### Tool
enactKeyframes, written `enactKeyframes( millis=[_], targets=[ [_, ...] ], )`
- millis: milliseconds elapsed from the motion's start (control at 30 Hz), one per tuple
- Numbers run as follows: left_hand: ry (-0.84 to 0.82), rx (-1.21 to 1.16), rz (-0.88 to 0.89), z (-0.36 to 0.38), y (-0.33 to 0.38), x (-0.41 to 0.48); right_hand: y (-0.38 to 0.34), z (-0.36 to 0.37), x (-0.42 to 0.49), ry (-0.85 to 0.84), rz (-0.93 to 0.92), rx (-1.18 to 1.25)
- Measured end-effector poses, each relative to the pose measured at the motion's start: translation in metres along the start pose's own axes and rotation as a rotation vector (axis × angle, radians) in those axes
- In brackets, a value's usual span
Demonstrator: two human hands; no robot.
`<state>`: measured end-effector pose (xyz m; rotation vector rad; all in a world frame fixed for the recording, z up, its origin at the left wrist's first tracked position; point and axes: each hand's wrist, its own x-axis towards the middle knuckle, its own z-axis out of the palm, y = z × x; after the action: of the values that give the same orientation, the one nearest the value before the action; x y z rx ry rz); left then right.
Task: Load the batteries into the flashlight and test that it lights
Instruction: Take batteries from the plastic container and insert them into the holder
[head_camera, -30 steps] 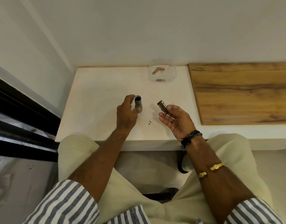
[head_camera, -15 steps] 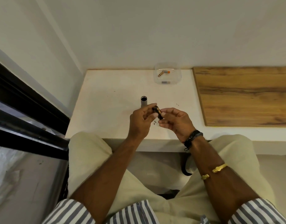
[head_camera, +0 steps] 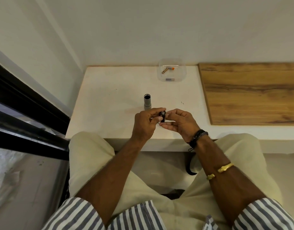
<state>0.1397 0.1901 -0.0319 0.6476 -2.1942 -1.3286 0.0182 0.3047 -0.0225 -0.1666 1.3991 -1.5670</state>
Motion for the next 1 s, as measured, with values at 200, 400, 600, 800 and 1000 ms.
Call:
enactKeyframes(
  millis=[200, 400, 600, 800, 1000],
  targets=[
    [-0.007, 0.008, 0.025, 0.0023, -0.0035, -0.0004, 0.0034, -0.0027, 0.0033, 0.001, 0.007, 0.052],
    [-0.022, 0.01, 0.017, 0.0033, -0.0029, -0.0018, 0.0041, -0.0029, 0.0039, 0.014, 0.02, 0.056],
    [-0.044, 0.012, 0.042, 0.0041, -0.0009, -0.0057, 0.0054, -0.0035, 0.0049, 0.028, 0.021, 0.065],
    [-0.017, 0.053, 0.121, 0.007, 0.0026, -0.0035, 0.0041, -0.0025, 0.0035, 0.039, -0.02, 0.119],
    [0.053, -0.007, 0.044, 0.0086, -0.0022, -0.0018, 0.0044, 0.0018, 0.0018, 0.081, -0.043, 0.118]
  ],
)
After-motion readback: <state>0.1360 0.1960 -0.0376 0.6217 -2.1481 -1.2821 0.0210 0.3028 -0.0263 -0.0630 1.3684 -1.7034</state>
